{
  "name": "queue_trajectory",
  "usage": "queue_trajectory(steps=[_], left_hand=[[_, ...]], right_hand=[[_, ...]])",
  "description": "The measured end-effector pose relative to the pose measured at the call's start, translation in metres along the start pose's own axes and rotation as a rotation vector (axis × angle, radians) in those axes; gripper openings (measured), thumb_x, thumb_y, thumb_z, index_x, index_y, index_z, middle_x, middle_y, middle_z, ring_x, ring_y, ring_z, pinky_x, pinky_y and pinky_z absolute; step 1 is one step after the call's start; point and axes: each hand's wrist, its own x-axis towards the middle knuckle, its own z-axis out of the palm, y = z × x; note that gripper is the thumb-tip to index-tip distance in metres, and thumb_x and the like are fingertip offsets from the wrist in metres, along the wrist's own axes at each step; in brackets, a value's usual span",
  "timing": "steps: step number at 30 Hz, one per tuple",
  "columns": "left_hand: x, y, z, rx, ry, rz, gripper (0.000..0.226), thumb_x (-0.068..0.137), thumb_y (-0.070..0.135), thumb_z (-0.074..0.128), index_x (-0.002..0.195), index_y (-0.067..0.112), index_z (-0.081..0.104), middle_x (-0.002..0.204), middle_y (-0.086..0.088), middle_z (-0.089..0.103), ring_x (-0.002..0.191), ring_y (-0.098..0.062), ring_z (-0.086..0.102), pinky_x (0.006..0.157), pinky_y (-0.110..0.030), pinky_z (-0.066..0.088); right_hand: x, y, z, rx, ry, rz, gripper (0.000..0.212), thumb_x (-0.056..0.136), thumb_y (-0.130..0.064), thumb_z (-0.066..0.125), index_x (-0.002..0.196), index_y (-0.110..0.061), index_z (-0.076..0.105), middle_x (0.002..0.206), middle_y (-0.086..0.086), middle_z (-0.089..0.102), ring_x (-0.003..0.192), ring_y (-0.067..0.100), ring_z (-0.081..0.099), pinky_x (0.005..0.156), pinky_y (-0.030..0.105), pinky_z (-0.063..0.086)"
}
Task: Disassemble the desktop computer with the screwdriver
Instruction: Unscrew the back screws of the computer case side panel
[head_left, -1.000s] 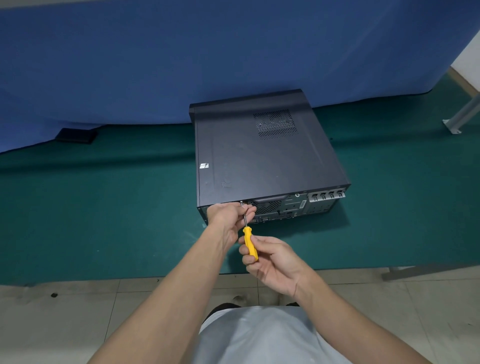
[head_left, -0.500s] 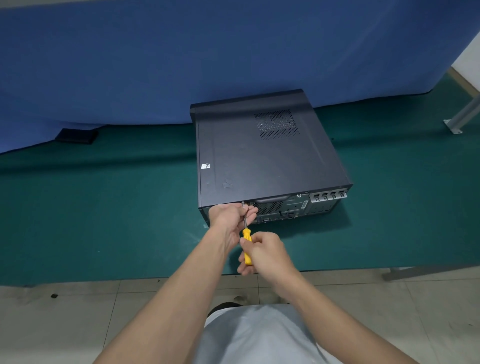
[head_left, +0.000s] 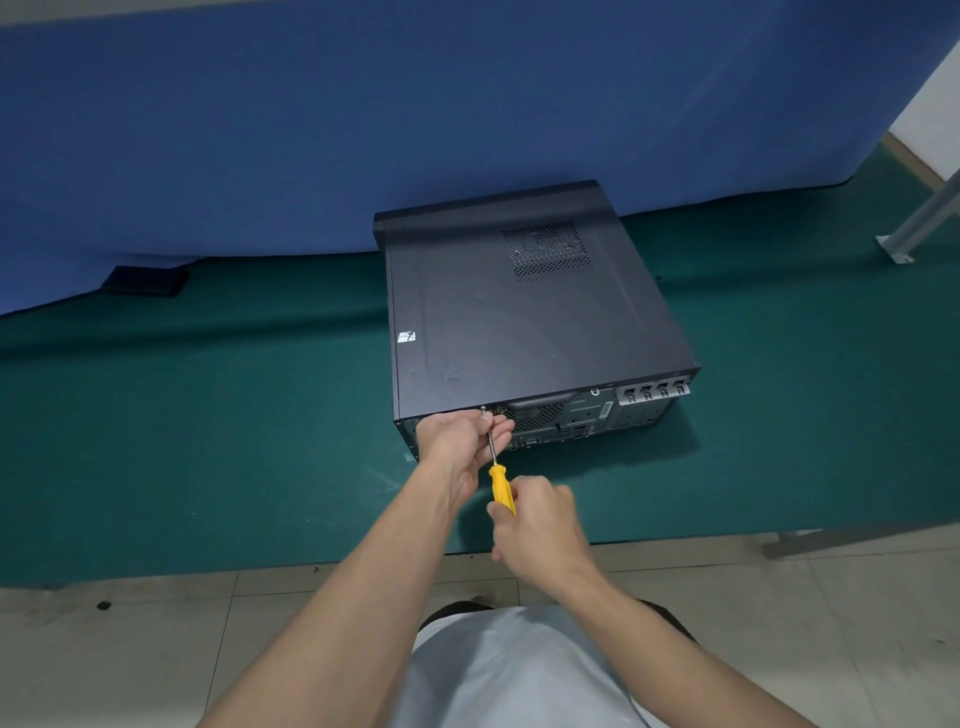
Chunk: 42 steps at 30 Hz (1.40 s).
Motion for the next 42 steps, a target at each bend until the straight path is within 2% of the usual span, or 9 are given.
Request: queue_trajectory(steps=[3,9,12,17,21,28,31,37,42], left_hand=[[0.001,-0.001,-0.001,-0.005,0.009,0.006,0.010,0.092,-0.012,0.051,0.099,-0.011,0.057,0.082,-0.024,0.067,0.068,-0.027,0.070,0.058,-0.028,0.060],[0.000,0.001,0.000,-0.043,0.000,0.004,0.009,0.091,-0.015,0.049,0.093,-0.009,0.055,0.078,-0.025,0.065,0.067,-0.028,0.069,0.059,-0.028,0.060],[0.001,0.002,-0.001,-0.049,-0.008,-0.005,0.010,0.092,-0.015,0.047,0.093,-0.010,0.055,0.077,-0.026,0.065,0.066,-0.028,0.069,0.059,-0.028,0.060],[0.002,0.001,-0.002,-0.015,0.004,-0.007,0.011,0.093,-0.011,0.048,0.088,-0.009,0.057,0.078,-0.024,0.066,0.067,-0.027,0.070,0.058,-0.029,0.060],[0.001,-0.001,-0.003,0.013,0.012,0.006,0.005,0.088,-0.011,0.058,0.093,-0.012,0.060,0.080,-0.024,0.069,0.069,-0.027,0.072,0.059,-0.029,0.060],[0.000,0.000,0.001,-0.026,0.008,0.012,0.011,0.090,-0.017,0.049,0.087,-0.006,0.053,0.080,-0.026,0.064,0.069,-0.029,0.069,0.060,-0.029,0.060],[0.000,0.000,0.000,-0.039,-0.009,-0.006,0.011,0.092,-0.015,0.047,0.089,-0.009,0.055,0.080,-0.026,0.066,0.071,-0.030,0.070,0.060,-0.029,0.060],[0.001,-0.005,-0.001,0.079,0.112,0.083,0.016,0.081,-0.015,0.064,0.096,-0.011,0.061,0.086,-0.023,0.069,0.073,-0.031,0.072,0.064,-0.032,0.060],[-0.002,-0.002,0.004,0.010,0.113,0.062,0.009,0.089,-0.015,0.053,0.092,-0.009,0.057,0.084,-0.025,0.065,0.070,-0.030,0.070,0.058,-0.028,0.060]], right_hand=[[0.002,0.002,-0.003,0.040,0.015,-0.005,0.016,0.089,-0.020,0.062,0.078,-0.010,0.056,0.069,0.009,0.069,0.065,0.021,0.069,0.064,0.029,0.051],[0.008,0.012,-0.021,1.364,-0.534,0.317,0.023,0.095,0.001,0.049,0.114,0.013,0.055,0.099,0.030,0.060,0.077,0.035,0.068,0.063,0.032,0.059],[0.009,0.007,-0.021,1.207,-0.438,0.230,0.013,0.094,0.004,0.051,0.103,0.011,0.056,0.086,0.024,0.063,0.067,0.029,0.068,0.060,0.031,0.058],[0.005,-0.007,-0.005,-0.062,0.044,-0.001,0.011,0.089,-0.020,0.061,0.089,-0.009,0.058,0.087,0.013,0.063,0.069,0.028,0.069,0.066,0.038,0.058],[0.004,-0.008,-0.010,0.137,0.041,0.021,0.011,0.086,-0.015,0.068,0.088,-0.012,0.057,0.083,0.009,0.064,0.053,0.018,0.068,0.047,0.024,0.055],[0.005,-0.003,-0.029,0.889,-0.416,0.244,0.016,0.098,-0.006,0.049,0.110,0.002,0.055,0.091,0.017,0.064,0.069,0.025,0.068,0.063,0.032,0.057],[0.005,-0.003,-0.026,0.797,-0.346,0.182,0.016,0.095,-0.001,0.053,0.111,0.002,0.056,0.088,0.015,0.064,0.065,0.023,0.069,0.061,0.030,0.058],[0.005,-0.002,-0.006,-0.074,0.084,-0.008,0.023,0.083,-0.021,0.067,0.101,-0.017,0.054,0.090,0.007,0.062,0.080,0.028,0.063,0.071,0.041,0.055],[0.008,-0.002,-0.019,0.590,-0.207,0.188,0.014,0.089,-0.013,0.063,0.102,-0.008,0.059,0.087,0.008,0.067,0.069,0.020,0.065,0.061,0.032,0.056]])
